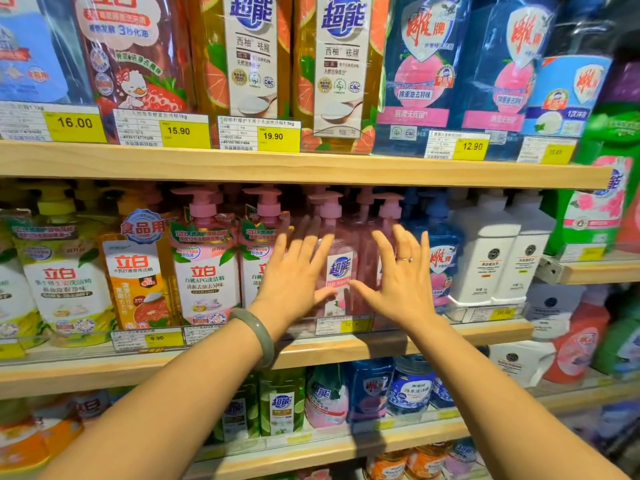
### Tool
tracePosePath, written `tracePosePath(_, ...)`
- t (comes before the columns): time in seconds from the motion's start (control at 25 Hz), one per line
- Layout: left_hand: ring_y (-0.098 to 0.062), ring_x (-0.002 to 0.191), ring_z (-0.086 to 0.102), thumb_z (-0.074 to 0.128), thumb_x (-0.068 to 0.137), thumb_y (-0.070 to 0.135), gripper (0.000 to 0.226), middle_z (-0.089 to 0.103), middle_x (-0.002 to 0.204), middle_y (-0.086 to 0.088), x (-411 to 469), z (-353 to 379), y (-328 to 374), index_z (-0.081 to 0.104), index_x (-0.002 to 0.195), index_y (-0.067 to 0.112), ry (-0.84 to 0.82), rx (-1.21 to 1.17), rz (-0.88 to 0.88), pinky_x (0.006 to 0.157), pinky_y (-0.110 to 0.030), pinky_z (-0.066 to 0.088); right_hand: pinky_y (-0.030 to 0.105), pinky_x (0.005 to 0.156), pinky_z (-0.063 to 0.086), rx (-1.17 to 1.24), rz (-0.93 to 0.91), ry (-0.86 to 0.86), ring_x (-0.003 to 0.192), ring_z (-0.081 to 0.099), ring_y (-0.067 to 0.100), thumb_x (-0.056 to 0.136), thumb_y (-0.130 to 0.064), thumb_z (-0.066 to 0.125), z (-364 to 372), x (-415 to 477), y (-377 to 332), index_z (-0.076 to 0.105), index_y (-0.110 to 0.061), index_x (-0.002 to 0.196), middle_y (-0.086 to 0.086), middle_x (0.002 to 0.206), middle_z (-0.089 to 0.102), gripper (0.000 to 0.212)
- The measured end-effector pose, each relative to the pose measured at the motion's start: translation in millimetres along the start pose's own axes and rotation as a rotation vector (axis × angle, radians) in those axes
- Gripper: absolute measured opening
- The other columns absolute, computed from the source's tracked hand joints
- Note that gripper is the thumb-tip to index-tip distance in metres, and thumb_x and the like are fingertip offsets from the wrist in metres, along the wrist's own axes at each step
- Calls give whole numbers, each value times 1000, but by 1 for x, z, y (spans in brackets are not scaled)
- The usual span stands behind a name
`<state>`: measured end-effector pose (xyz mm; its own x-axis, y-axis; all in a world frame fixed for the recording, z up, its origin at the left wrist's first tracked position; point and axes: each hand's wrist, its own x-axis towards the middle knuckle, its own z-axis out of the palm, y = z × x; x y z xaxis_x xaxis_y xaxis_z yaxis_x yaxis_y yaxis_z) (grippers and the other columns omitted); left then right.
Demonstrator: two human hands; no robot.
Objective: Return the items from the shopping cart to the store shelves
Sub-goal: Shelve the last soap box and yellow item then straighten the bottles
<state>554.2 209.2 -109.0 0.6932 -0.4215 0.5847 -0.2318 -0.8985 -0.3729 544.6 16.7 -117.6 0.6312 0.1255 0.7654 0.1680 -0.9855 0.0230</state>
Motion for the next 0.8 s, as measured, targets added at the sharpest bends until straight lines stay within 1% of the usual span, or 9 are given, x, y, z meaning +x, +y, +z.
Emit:
tracePosePath(0.08, -26, 121, 47, 48, 72, 77, 106, 44, 137, -8, -1, 2, -12, 14, 150, 14, -42, 10, 21, 110, -50, 24, 44, 120, -1, -2, 11, -87, 145, 13, 34, 62, -59, 76, 4, -12, 9, 16, -19, 147, 22, 155, 19, 112)
tracePosePath(0.16, -24, 113, 54, 55, 62, 80, 110, 52, 129, -4, -2, 1, -17, 28, 146, 14, 0, 59, 13, 106, -47, 32, 43, 119, 3, -29, -18, -146, 147, 3, 32, 60, -52, 82, 6, -15, 12, 5, -23, 149, 22, 158, 10, 122)
tracePosePath(0.24, -23, 112, 54, 57, 64, 77, 108, 53, 127, -3, -2, 0, -15, 28, 145, 12, -5, 68, 29, 106, -46, 32, 42, 117, 0, -68, -48, -184, 145, -5, 28, 61, -51, 81, 2, -12, 15, -4, -28, 148, 22, 159, 7, 124)
tracePosePath(0.32, -25, 121, 47, 57, 68, 74, 108, 47, 132, -5, -1, 2, -13, 21, 147, 11, -29, 60, 42, 111, -47, 25, 41, 115, -9, -96, -82, -278, 145, -14, 29, 67, -56, 76, -2, -9, 17, -19, -36, 144, 20, 160, 1, 123)
tracePosePath(0.4, -29, 131, 37, 57, 69, 74, 109, 44, 137, -9, -1, 1, -12, 19, 147, 8, -21, 91, 48, 114, -49, 18, 41, 114, -10, -106, -104, -350, 147, -11, 35, 71, -57, 73, -4, -6, 20, -25, -39, 141, 19, 160, -2, 121)
tracePosePath(0.48, -31, 135, 30, 56, 70, 74, 110, 40, 139, -12, -1, 1, -11, 16, 147, 6, -43, 96, 43, 116, -50, 14, 43, 116, -6, -119, -103, -372, 147, -6, 37, 73, -56, 71, -3, -3, 20, -21, -38, 144, 20, 160, -2, 117)
tracePosePath(0.6, -32, 136, 25, 55, 74, 71, 108, 34, 142, -13, 0, 0, -8, 10, 148, 6, -80, 52, 26, 116, -50, 10, 47, 119, 3, -112, -91, -386, 147, 1, 38, 75, -56, 69, 4, 1, 14, -4, -30, 152, 20, 159, 4, 109)
tracePosePath(0.72, -31, 140, 19, 57, 74, 69, 108, 30, 145, -13, 0, 0, -6, 7, 147, 6, -90, 8, 1, 116, -50, 8, 50, 117, 15, -153, -109, -306, 145, 16, 41, 67, -57, 76, 10, 2, 14, 14, -26, 152, 22, 156, 18, 110)
tracePosePath(0.8, -31, 141, 17, 57, 75, 68, 108, 30, 145, -13, -1, -1, -5, 6, 147, 6, -96, 9, -8, 116, -51, 7, 49, 118, 11, -155, -106, -334, 146, 11, 40, 71, -56, 73, 9, 1, 14, 8, -27, 153, 21, 157, 13, 108)
